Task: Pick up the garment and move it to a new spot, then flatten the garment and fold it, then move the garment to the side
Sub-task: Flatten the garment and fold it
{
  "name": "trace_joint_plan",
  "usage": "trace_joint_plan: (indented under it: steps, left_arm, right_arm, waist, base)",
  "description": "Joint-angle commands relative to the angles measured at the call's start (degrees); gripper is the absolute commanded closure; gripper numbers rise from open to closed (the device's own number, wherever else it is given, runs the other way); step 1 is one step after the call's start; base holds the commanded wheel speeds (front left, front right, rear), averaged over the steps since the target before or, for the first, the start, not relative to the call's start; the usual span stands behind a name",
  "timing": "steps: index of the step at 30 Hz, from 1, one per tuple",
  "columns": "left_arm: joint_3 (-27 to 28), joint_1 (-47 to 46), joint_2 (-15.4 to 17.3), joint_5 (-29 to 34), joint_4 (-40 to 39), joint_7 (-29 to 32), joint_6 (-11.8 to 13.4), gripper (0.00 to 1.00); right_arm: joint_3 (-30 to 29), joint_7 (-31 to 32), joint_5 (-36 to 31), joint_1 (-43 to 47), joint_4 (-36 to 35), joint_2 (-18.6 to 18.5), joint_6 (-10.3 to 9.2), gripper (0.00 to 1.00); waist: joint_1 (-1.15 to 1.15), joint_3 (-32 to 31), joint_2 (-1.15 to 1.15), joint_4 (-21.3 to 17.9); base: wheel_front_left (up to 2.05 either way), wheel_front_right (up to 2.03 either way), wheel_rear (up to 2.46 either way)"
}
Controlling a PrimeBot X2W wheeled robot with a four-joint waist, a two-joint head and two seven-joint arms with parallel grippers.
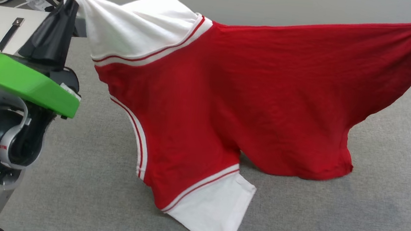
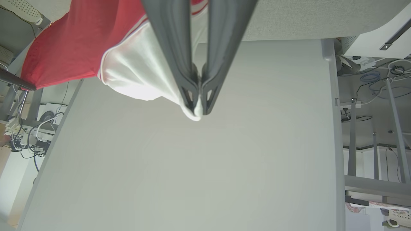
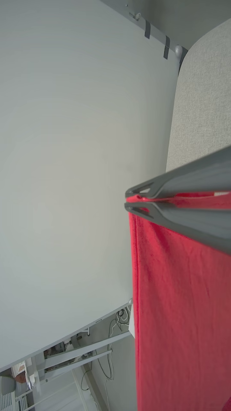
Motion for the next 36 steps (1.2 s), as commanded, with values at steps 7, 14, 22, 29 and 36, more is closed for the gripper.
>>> trace_joint_plan:
  steps: [7,14,22,29,36]
  left_arm:
    - [1.5,-5.7,1.8,3.0,-0.6,-0.4,0.7,1.0]
    - [1.9,-10.9,3.8,6.5,-1.0,-0.8,0.1,1.0]
    - [0.9,-18.9,6.0,10.0,1.3,-0.9,-3.8,1.0]
    - [0.9,-28.2,7.3,11.5,5.1,0.2,-7.2,1.0]
    - [0.0,-40.9,8.2,14.2,13.0,1.3,-12.0,1.0]
  right_arm:
    - [-1.8,2.8,0.8,2.1,-5.9,0.3,-0.03,1.0]
    - [-4.3,5.1,0.6,1.4,-11.1,0.2,-0.03,1.0]
    - [-6.6,6.8,0.1,-0.7,-14.9,-0.6,-0.03,1.0]
    - [-7.5,6.8,-1.1,-7.1,-14.1,-1.8,-0.03,1.0]
    - [-6.2,4.6,-2.9,-18.9,-8.9,-1.9,-0.03,1.0]
  waist:
    - [0.0,-1.7,0.0,-1.9]
    - [0.0,-0.3,0.0,-2.4]
    - [0.0,5.2,0.0,-2.3]
    - [0.0,12.4,0.0,-1.7]
    - [0.0,21.0,0.0,-1.4]
  base:
    - [0.0,0.0,0.0]
    - [0.0,0.0,0.0]
    - [0.0,0.0,0.0]
    - [0.0,0.0,0.0]
    - [0.0,0.0,0.0]
